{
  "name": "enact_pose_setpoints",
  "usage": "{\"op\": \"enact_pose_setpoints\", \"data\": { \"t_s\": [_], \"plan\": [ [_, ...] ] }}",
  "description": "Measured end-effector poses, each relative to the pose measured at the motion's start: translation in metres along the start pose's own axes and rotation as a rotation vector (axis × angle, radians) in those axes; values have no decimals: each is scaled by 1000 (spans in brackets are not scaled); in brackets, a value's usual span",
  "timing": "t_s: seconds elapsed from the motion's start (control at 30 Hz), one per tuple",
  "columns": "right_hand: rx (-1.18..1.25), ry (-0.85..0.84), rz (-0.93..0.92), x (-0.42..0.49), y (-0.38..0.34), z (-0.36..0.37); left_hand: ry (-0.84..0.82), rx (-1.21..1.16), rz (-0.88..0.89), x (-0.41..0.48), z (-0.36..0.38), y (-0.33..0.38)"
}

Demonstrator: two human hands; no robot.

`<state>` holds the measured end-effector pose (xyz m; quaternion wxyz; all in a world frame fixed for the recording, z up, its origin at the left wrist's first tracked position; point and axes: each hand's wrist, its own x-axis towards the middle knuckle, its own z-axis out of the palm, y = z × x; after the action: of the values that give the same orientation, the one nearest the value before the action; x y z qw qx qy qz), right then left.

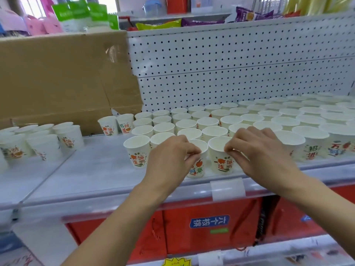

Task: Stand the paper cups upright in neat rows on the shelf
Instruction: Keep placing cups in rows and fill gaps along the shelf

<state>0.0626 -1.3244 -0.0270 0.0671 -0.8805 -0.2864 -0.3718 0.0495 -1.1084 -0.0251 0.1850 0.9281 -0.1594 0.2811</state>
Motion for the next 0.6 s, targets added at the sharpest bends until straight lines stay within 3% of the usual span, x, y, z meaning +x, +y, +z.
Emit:
{"op": "enact_pose_setpoints", "data": {
  "t_s": [0.37, 0.6],
  "plan": [
    [37, -101, 85, -1, 2, -3, -47, 76, -67, 7, 3, 8],
    [220, -42, 46, 12, -37, 2, 75, -80, -11, -25, -17, -16]
  ]
}}
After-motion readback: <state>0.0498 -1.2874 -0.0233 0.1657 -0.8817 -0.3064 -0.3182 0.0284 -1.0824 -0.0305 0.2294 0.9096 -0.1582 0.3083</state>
